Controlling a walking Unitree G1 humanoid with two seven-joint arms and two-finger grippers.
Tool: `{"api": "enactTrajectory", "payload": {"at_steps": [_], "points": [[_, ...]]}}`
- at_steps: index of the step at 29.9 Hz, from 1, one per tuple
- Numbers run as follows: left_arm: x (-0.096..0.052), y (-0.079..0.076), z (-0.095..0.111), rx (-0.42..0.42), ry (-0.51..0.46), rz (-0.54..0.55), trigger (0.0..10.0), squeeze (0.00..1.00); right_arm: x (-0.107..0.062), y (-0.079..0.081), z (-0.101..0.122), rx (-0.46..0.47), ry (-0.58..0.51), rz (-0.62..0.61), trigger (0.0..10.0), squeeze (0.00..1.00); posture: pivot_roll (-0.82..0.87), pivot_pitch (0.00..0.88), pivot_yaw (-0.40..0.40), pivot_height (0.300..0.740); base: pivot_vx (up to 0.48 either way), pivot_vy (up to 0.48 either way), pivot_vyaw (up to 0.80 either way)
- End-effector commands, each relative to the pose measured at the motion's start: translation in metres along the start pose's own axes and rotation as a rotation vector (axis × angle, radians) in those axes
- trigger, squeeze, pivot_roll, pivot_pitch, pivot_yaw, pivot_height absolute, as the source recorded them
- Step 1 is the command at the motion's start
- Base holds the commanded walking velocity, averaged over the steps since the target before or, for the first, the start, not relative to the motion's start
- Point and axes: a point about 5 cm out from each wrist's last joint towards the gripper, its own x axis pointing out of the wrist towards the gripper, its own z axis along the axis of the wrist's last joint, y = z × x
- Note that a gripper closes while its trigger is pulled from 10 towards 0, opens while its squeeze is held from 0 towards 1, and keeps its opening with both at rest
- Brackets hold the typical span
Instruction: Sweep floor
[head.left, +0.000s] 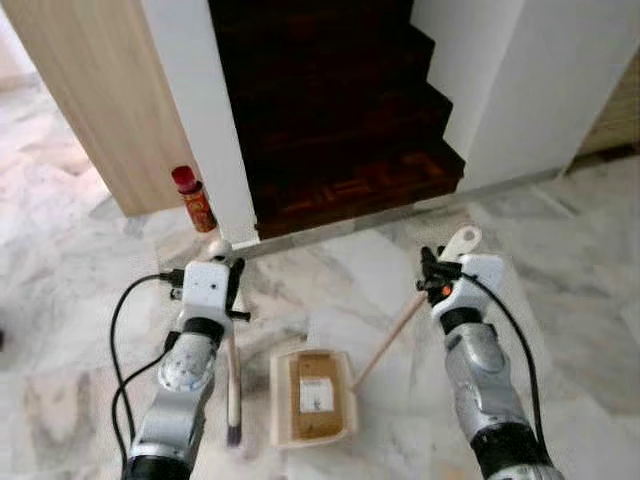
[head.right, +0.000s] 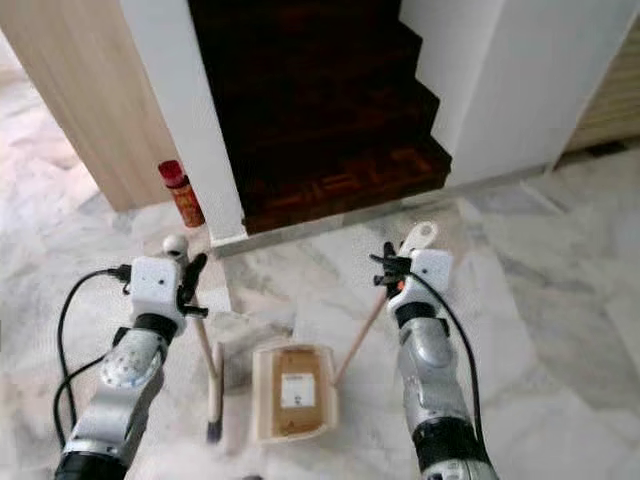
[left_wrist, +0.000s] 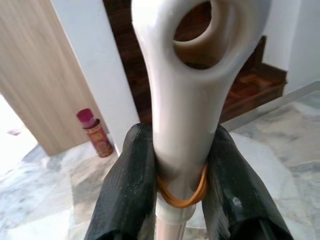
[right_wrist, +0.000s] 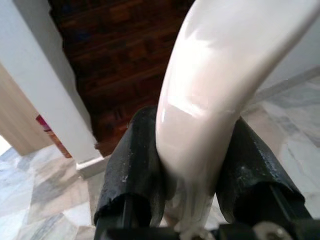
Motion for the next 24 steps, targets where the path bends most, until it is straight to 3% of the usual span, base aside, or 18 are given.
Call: {"api": "enactTrajectory", "payload": {"at_steps": [1,4,15,24], "points": [[0.0017,0.0042,0.0103,0.006,-0.048,0.012,10.0,0.00,0.0068,0.0063,0.0149,-0.014,-0.061,0.021,10.0,0.00,0.11,0.061,0.035,0.740,0.000,0.296,0.43],[0.0016,0.0041,0.0102,0.006,-0.048,0.011,10.0,0.00,0.0071,0.0074,0.0153,-0.011,-0.063,0.026,10.0,0.00,0.11,0.059,0.035,0.740,0.000,0.300,0.64],[0.0019,0.0041,0.0106,0.002,-0.047,0.011,10.0,0.00,0.0079,0.0072,0.0148,0.012,-0.058,0.018,10.0,0.00,0.11,0.061,0.035,0.740,0.000,0.303,0.00],[0.0015,0.0047,0.0102,0.007,-0.044,0.012,10.0,0.00,0.0074,0.0059,0.0127,0.028,-0.044,0.009,10.0,0.00,0.11,0.069,0.035,0.740,0.000,0.480,0.00]]}}
